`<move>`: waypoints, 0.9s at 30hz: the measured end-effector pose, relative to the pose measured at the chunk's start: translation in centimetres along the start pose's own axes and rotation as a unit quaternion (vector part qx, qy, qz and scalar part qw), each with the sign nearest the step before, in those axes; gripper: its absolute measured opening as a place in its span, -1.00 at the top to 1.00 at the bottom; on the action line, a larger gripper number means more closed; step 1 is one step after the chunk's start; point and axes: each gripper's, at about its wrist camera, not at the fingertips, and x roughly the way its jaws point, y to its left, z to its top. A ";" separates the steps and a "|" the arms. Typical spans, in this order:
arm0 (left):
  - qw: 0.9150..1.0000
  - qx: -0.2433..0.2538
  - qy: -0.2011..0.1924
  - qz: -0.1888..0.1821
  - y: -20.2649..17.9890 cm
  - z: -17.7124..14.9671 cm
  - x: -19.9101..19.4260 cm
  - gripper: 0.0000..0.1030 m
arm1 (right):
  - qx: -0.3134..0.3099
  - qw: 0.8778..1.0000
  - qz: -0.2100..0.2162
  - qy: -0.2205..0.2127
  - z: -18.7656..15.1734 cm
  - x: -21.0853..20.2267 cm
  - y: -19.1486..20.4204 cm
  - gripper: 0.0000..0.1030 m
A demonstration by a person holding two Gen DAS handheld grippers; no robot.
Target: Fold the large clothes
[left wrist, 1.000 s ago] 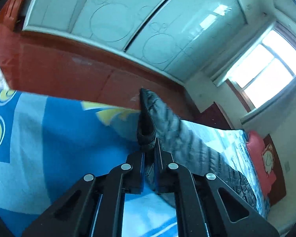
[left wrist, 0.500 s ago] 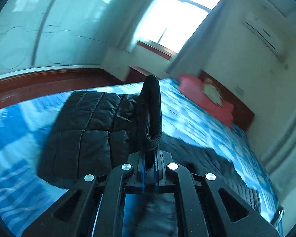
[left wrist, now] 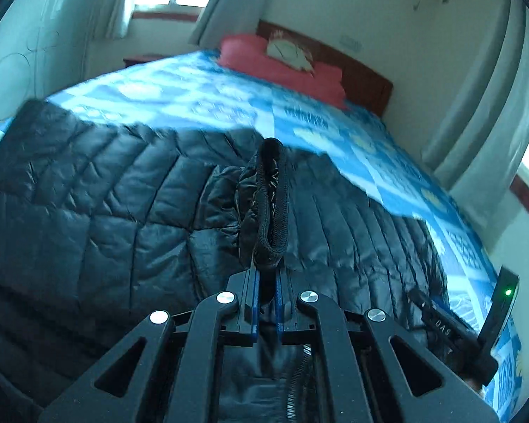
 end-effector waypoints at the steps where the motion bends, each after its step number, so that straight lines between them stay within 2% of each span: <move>1: 1.000 0.002 0.012 0.000 -0.6 -0.7 0.7 0.88 | -0.001 1.000 0.001 0.000 0.0 0.0 0.1 -0.36; 5: 0.999 0.017 0.040 0.009 -1.5 -2.3 1.4 0.68 | -0.005 1.000 0.004 0.001 0.0 0.1 0.4 -0.46; 6: 0.999 0.014 0.039 0.003 -1.4 -2.4 1.0 0.49 | -0.006 1.000 0.005 0.002 0.1 0.1 0.4 -0.47; 7: 0.999 0.010 0.038 -0.002 -1.3 -2.5 0.5 0.20 | -0.006 1.000 0.005 0.002 0.1 0.0 0.5 -0.48; 8: 0.999 0.005 0.035 -0.005 -1.4 -2.6 0.2 0.05 | -0.007 1.000 0.004 0.003 0.3 0.0 0.6 -0.48; 9: 1.000 -0.002 0.029 -0.008 -1.2 -2.5 -0.7 -0.18 | -0.008 1.000 0.002 0.003 0.4 -0.2 0.7 -0.48; 10: 1.000 -0.004 0.023 -0.009 -1.3 -2.6 -1.1 -0.30 | -0.009 1.000 0.001 0.001 0.4 -0.5 0.8 -0.47; 13: 1.000 -0.001 0.008 -0.018 -1.0 -2.5 -3.1 -0.34 | -0.007 1.000 0.000 -0.010 0.7 -2.2 1.9 -0.47; 16: 1.000 0.002 -0.005 -0.013 0.5 -2.3 -5.4 -0.34 | 0.001 0.999 0.054 -0.007 0.8 -3.5 4.4 -0.47; 20: 0.999 0.006 -0.018 0.028 3.9 -2.5 -7.7 -0.34 | -0.022 0.992 0.121 0.024 0.9 -3.1 10.4 -0.47; 23: 0.998 0.001 -0.027 0.062 7.2 -2.6 -9.0 -0.34 | -0.018 0.985 0.160 0.063 0.8 -0.6 14.9 -0.47; 26: 0.996 -0.023 -0.025 0.088 10.6 -2.6 -9.8 -0.34 | -0.025 0.983 0.144 0.110 -0.3 2.5 18.1 -0.47; 27: 0.995 -0.034 -0.022 0.090 11.5 -2.6 -10.0 -0.34 | -0.030 0.984 0.133 0.112 -0.6 2.9 18.7 -0.43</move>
